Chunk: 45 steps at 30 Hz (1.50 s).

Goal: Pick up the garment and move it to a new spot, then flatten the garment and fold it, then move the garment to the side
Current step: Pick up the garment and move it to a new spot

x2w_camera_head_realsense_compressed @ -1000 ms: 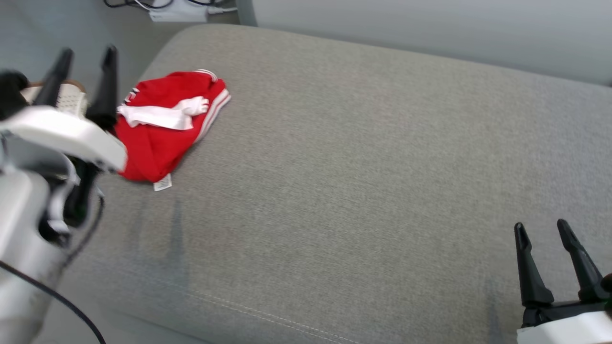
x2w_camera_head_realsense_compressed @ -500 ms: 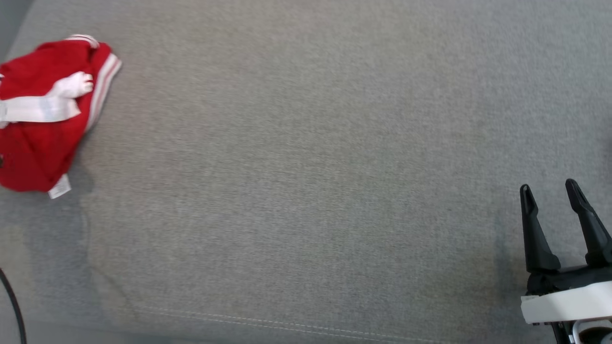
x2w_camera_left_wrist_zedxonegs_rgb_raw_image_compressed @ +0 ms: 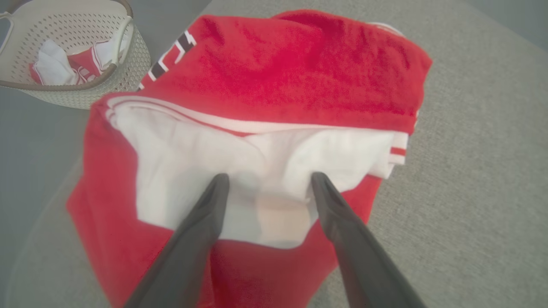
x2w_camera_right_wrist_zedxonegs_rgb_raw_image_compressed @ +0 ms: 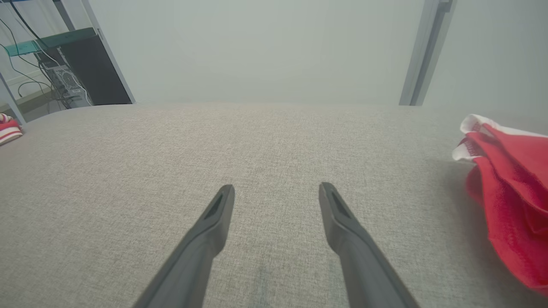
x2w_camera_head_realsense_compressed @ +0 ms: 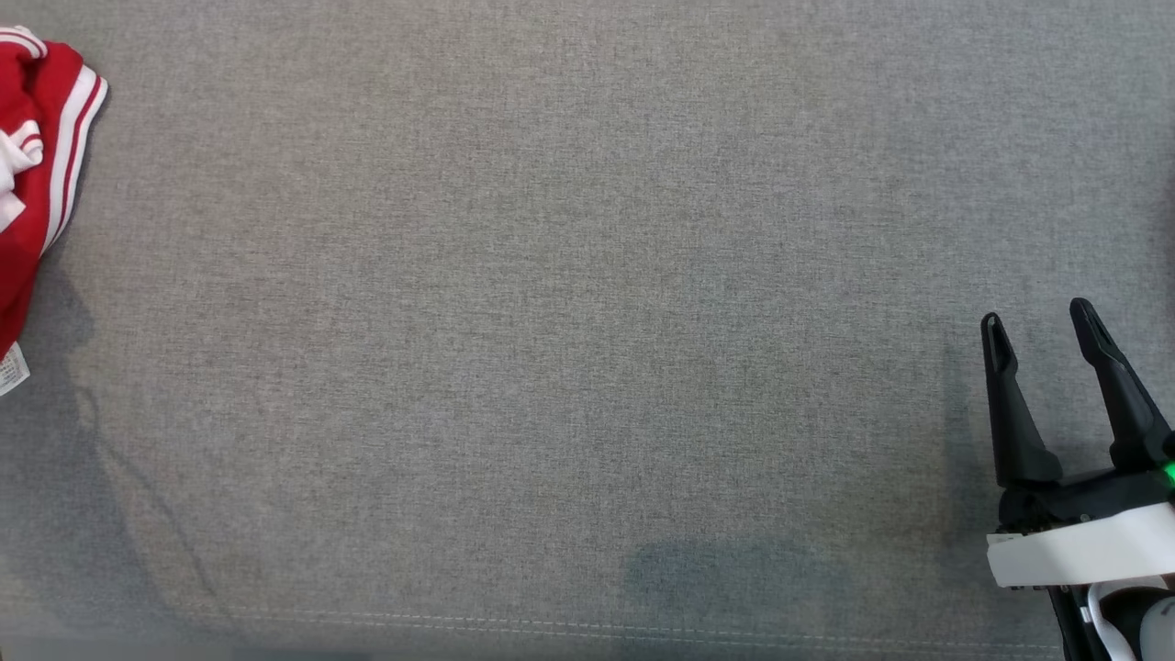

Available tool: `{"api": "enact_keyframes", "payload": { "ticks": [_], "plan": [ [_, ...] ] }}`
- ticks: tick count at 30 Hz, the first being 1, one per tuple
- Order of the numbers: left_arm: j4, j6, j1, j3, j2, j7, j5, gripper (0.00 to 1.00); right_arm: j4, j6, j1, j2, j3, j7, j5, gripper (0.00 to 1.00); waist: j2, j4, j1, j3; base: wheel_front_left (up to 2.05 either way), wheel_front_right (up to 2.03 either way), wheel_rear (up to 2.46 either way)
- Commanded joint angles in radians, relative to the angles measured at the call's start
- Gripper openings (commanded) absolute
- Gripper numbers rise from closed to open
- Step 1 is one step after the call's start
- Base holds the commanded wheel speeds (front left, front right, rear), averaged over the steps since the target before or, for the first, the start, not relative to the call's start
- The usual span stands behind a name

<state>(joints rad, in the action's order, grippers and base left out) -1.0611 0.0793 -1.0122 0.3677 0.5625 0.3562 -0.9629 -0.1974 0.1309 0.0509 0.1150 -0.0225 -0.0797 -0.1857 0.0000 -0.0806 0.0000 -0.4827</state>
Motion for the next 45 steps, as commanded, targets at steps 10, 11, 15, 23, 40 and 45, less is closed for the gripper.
{"api": "enact_keyframes", "payload": {
  "ticks": [10, 11, 15, 23, 40, 45],
  "plan": [
    [-0.067, -0.025, -0.043, -0.034, 0.077, -0.003, -0.015, 0.0, -0.021, 0.0, 0.021, 0.024, 0.017, -0.01, -0.019, 1.0, 0.0, 0.033, 0.0, -0.011, 0.0, 0.0, 0.0],
    [-0.071, -0.03, -0.046, -0.031, 0.078, -0.012, -0.012, 0.0, -0.021, 0.0, 0.021, 0.024, 0.016, -0.01, -0.02, 1.0, 0.0, 0.034, 0.0, -0.01, 0.0, 0.0, 0.0],
    [-0.076, -0.048, -0.075, -0.022, 0.085, -0.118, 0.016, 0.0, -0.013, 0.0, 0.021, 0.018, 0.015, -0.015, -0.024, 1.0, 0.0, 0.031, 0.0, 0.003, 0.0, 0.0, 0.0],
    [-0.039, -0.088, -0.174, 0.027, 0.105, -0.295, 0.1, 0.0, -0.004, 0.0, 0.017, 0.014, 0.007, -0.026, -0.029, 1.0, 0.0, 0.002, 0.0, 0.058, 0.0, 0.0, 0.0],
    [0.46, 0.023, 0.051, 0.1, -0.048, -0.563, 0.173, 0.0, 0.029, 0.0, -0.039, -0.046, -0.021, -0.073, -0.042, 1.0, 0.0, 0.067, 0.0, 0.177, 0.0, 0.0, 0.0],
    [0.81, 0.162, 0.222, 0.156, -0.067, -0.546, 0.223, 0.0, 0.042, 0.0, -0.038, -0.056, -0.024, -0.088, -0.053, 1.0, 0.0, 0.11, 0.0, 0.182, 0.0, 0.0, 0.0]
  ]
}}
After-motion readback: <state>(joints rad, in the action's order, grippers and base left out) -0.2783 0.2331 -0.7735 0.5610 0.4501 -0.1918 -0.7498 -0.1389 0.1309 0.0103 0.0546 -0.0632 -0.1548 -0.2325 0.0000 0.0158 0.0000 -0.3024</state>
